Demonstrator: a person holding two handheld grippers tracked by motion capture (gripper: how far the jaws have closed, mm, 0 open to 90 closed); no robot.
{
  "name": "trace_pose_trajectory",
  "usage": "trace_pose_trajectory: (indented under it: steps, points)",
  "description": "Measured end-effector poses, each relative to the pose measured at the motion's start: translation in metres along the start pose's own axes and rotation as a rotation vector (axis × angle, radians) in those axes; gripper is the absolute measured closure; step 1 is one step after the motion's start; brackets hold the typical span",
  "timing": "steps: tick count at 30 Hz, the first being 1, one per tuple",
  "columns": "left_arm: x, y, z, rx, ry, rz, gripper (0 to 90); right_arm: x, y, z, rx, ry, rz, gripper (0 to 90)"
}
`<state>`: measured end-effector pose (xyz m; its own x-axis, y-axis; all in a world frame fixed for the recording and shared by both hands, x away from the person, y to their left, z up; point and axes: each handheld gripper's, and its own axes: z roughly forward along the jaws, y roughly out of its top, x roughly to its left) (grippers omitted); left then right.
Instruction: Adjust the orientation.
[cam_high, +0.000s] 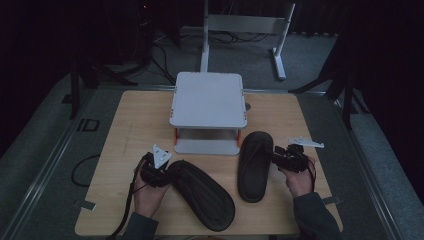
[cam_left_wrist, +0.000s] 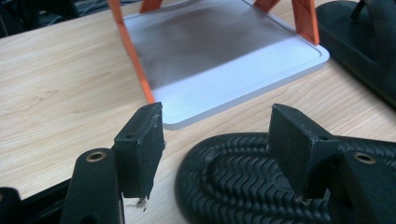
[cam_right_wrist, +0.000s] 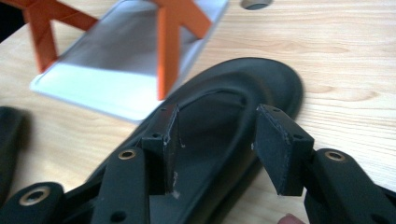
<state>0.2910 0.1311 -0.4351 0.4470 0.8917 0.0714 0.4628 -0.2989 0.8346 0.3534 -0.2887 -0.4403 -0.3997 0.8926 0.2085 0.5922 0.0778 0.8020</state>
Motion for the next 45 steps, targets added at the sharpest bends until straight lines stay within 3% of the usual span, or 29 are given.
trace_pose_trajectory:
  steps: [10,24,33,40,42,45]
  points:
    - [0.007,-0.011,-0.003,0.016,0.009,-0.031,36.5,0.033,-0.003,0.006,0.036,0.08,-0.114,49.7]
    - [0.009,-0.02,-0.011,0.015,0.012,-0.047,36.5,0.091,-0.002,0.017,0.07,0.211,-0.272,46.6]
    - [0.009,-0.03,-0.015,0.029,0.014,-0.051,36.5,0.127,-0.008,0.027,0.14,0.306,-0.373,44.2]
    - [0.005,-0.038,-0.016,0.055,0.016,-0.036,36.4,0.15,-0.019,0.035,0.169,0.355,-0.415,43.5]
    - [0.005,-0.039,-0.017,0.058,0.014,-0.036,36.5,0.151,-0.021,0.04,0.191,0.341,-0.427,43.3]
    - [0.005,-0.041,-0.018,0.057,0.013,-0.041,36.4,0.146,-0.023,0.043,0.206,0.335,-0.399,43.1]
